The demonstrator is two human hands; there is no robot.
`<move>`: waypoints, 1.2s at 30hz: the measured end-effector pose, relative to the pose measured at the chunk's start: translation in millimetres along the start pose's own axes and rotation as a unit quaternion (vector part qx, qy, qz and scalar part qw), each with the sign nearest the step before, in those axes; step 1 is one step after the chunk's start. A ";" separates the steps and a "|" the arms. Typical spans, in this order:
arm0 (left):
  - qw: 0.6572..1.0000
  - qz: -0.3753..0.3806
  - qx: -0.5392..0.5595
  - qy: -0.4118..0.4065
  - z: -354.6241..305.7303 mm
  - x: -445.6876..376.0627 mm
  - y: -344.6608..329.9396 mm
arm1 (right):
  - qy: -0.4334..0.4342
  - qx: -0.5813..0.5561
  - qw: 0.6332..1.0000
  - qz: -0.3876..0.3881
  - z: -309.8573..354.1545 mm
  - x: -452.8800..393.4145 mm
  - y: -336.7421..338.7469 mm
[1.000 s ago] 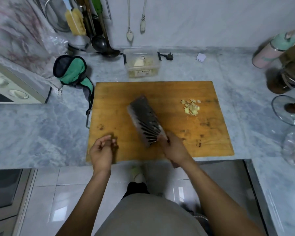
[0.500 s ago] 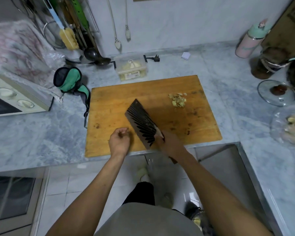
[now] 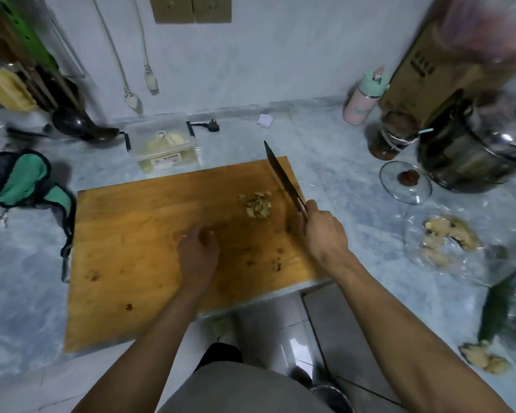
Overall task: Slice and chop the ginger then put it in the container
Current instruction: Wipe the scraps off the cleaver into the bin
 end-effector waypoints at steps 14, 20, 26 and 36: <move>0.999 0.009 -0.045 0.013 6.4 -8.6 -59.1 | 0.062 0.095 0.991 0.075 -2.2 -0.5 -47.5; 0.996 -0.014 -0.073 0.048 10.6 -0.4 -54.2 | 0.051 0.113 0.992 0.025 -21.3 -47.0 -19.0; 0.990 -0.048 -0.100 0.081 9.8 5.9 -49.0 | 0.137 0.108 0.983 0.063 0.8 -17.9 -40.8; 0.985 -0.142 -0.004 0.101 18.0 10.0 -33.9 | 0.147 -0.053 0.984 0.091 5.5 -15.5 -20.1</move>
Point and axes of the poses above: each hand's wrist, its own x-axis away from the middle knuckle, its own y-axis out of the back of the hand, z = x × y, the point moved 8 cm from there along -x, towards the middle knuckle, and after that the axes turned 14 degrees about -y, right-handed, at the moved point
